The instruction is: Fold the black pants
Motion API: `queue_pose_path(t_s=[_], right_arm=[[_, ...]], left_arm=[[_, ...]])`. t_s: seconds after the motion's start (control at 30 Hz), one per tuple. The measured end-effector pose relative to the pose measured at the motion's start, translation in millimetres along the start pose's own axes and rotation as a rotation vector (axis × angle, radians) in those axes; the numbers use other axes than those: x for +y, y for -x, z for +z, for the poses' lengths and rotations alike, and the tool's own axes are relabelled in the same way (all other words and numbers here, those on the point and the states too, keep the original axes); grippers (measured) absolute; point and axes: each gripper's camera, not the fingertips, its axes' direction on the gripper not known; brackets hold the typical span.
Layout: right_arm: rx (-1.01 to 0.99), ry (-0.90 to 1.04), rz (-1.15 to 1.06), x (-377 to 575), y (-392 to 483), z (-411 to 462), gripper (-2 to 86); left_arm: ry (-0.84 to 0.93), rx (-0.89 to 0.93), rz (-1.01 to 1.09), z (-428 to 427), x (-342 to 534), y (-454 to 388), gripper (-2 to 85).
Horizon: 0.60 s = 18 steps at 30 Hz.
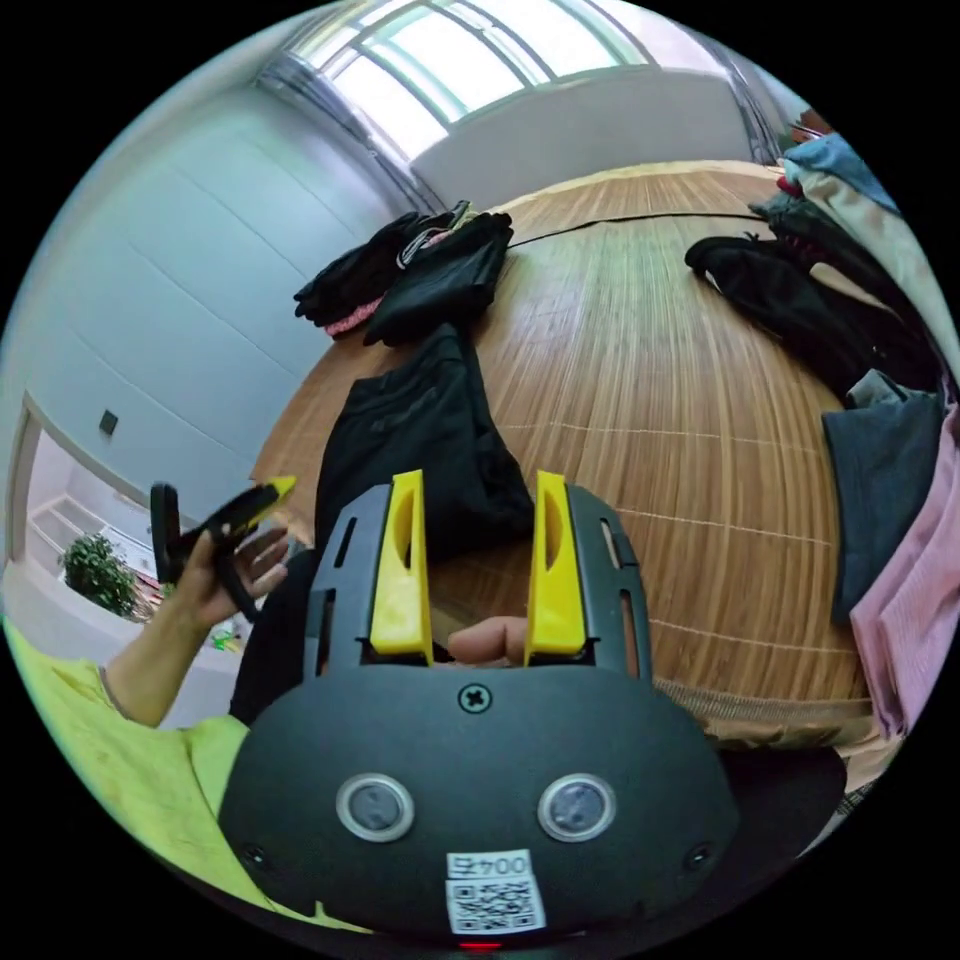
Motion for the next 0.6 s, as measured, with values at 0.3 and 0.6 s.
queue_pose_path(t_s=[0.3,0.6], right_arm=[[0.009,0.103,0.040,-9.3,-40.2,51.4,8.5],[-0.137,-0.046,0.236,65.5,-61.3,29.2,10.7]], left_arm=[[0.135,0.093,-0.094,-26.0,47.3,46.6,9.0],[0.087,0.106,-0.091,-45.7,21.5,67.7,8.4]])
